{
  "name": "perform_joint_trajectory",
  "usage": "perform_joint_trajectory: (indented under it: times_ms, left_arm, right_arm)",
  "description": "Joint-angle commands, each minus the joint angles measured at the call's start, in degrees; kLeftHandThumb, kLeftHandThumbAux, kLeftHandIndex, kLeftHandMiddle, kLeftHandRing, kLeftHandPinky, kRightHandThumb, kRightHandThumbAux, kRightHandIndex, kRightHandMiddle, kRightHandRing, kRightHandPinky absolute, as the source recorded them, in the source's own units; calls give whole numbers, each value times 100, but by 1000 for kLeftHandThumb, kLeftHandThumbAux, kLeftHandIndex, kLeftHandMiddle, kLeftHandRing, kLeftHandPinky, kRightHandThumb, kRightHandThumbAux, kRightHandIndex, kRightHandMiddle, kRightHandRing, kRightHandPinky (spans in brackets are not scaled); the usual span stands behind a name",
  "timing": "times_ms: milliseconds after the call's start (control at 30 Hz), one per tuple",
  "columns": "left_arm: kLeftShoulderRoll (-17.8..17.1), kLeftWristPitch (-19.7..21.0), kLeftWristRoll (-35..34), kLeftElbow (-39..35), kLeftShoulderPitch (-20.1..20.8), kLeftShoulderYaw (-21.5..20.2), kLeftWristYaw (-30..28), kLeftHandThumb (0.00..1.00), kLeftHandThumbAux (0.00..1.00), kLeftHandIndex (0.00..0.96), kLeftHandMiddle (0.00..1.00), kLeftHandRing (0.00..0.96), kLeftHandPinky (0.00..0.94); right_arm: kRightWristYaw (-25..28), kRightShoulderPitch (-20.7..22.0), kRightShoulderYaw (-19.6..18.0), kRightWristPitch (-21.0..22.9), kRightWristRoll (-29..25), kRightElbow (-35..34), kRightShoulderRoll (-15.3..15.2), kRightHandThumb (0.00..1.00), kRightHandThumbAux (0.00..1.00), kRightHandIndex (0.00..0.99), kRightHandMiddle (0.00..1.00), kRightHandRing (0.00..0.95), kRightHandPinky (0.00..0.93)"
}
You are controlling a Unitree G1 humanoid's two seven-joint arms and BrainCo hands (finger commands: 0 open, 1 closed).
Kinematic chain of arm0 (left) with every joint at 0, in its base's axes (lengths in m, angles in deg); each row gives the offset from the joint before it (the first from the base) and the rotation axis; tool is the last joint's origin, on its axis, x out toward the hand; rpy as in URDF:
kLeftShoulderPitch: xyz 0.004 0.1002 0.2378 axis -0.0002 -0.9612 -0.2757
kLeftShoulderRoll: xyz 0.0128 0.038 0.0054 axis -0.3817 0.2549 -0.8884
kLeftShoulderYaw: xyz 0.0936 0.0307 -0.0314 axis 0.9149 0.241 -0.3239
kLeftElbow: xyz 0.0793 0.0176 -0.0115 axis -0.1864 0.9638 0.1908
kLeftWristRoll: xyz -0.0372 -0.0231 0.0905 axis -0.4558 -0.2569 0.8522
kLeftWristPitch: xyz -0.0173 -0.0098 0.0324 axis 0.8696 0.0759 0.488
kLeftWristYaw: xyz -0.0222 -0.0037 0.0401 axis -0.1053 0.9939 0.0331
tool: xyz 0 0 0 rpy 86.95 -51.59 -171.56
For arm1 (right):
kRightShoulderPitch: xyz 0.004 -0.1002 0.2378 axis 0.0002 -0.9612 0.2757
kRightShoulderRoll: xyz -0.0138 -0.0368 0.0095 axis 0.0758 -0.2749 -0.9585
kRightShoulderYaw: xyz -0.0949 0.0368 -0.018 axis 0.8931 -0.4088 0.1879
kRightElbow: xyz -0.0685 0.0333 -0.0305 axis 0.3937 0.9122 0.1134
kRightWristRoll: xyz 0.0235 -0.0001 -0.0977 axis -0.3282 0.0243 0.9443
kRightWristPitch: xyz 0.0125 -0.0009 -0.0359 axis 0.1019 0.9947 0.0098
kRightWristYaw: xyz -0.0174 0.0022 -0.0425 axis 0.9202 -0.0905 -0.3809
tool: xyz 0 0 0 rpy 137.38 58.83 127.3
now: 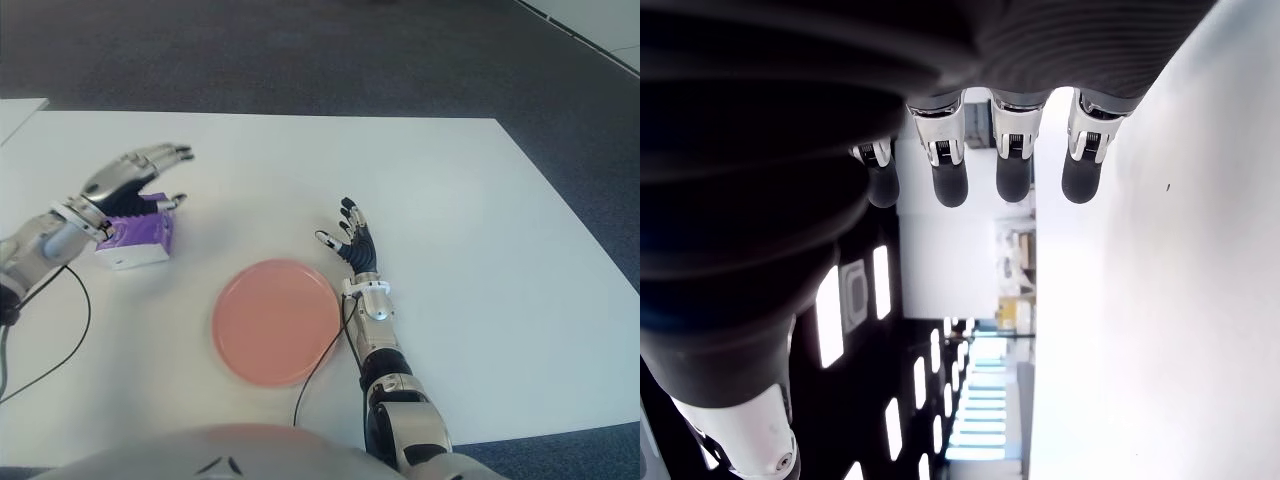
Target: Put the tissue paper into the plate.
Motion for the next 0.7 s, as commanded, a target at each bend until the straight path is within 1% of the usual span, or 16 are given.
perform_joint_trajectory:
  times_ms: [33,100,133,200,300,400,467,567,700]
  left_arm:
    - [-415,307,-1748,-1591,-989,-718,-1294,115,368,0,0,0,0]
    - [-477,456,-2295,-1977,-1203,-891,-1656,133,386,0,0,0,0]
    - [-479,529,-2457,-2096,-1264,-956,-1784,136,390,0,0,0,0]
    - [-453,829,-2822,-2254,-1248,-1030,-2112,141,400,0,0,0,0]
    - [-371,1152,-3158,-2398,-1239,-1147,-2502,137,410,0,0,0,0]
    - [-239,1480,-3497,-2541,-1204,-1280,-2918,139,397,0,0,0,0]
    - [-151,1737,-3859,-2613,-1126,-1389,-3239,146,383,0,0,0,0]
    - [-6,1960,-4087,-2601,-994,-1569,-3529,157,362,0,0,0,0]
    - [183,2089,-4028,-2350,-836,-1835,-3674,146,350,0,0,0,0]
  right_arm:
    - [-42,-652,24,418,74,478,10,0,764,0,0,0,0]
    - [-35,-654,37,428,76,482,-1,0,767,0,0,0,0]
    - [-34,-654,42,434,75,483,-4,0,767,0,0,0,0]
    - [-32,-654,47,454,68,485,-2,0,767,0,0,0,0]
    - [-44,-658,57,472,69,482,10,0,761,0,0,0,0]
    - [-58,-654,61,496,66,485,23,0,748,0,0,0,0]
    - [-67,-652,62,518,61,484,31,0,741,0,0,0,0]
    - [-83,-658,69,521,65,479,45,0,734,0,0,0,0]
    - [-90,-658,73,528,62,480,51,0,731,0,0,0,0]
